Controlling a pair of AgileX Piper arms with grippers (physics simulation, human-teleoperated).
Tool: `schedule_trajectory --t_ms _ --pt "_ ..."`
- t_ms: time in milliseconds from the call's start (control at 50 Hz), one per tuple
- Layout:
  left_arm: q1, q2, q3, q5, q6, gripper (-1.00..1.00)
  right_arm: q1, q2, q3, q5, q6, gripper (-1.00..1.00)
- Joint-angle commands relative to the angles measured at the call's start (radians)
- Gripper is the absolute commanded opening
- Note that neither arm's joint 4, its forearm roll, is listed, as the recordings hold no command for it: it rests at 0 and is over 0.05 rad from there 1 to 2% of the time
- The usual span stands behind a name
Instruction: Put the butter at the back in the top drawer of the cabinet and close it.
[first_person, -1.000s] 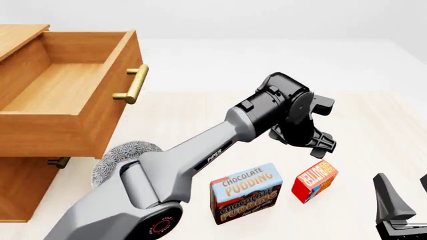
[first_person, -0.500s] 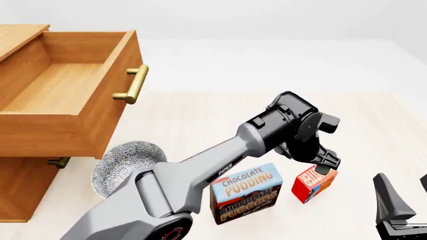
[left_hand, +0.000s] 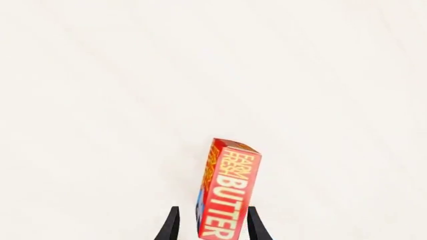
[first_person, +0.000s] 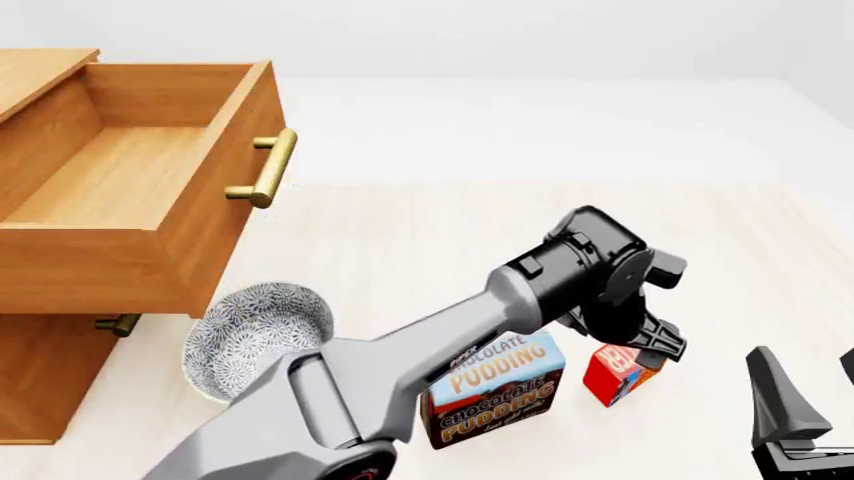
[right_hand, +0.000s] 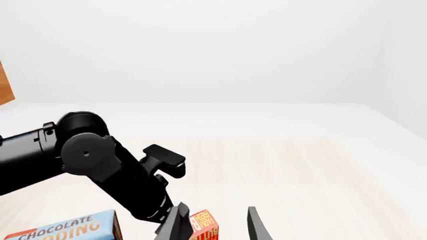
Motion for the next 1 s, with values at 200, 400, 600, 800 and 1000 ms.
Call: schedule_trajectory --t_ms 200,400,600,800,1000 --pt "-0.013 0.032 -0.015 0.000 -0.005 1.00 0.000 0.000 0.000 0.000 0.000 1.00" --pt "-0.016 0.043 -0.017 0.000 -0.003 1.00 0.000 0.000 0.000 0.000 0.000 1.00" --pt "-0.019 0.054 -0.021 0.000 -0.002 1.00 0.000 0.000 0.000 0.000 0.000 1.00" --pt "-0.019 0.066 -0.023 0.000 -0.004 1.00 0.000 0.000 0.000 0.000 0.000 1.00" --pt "-0.020 0.080 -0.027 0.000 -0.007 1.00 0.000 0.000 0.000 0.000 0.000 1.00"
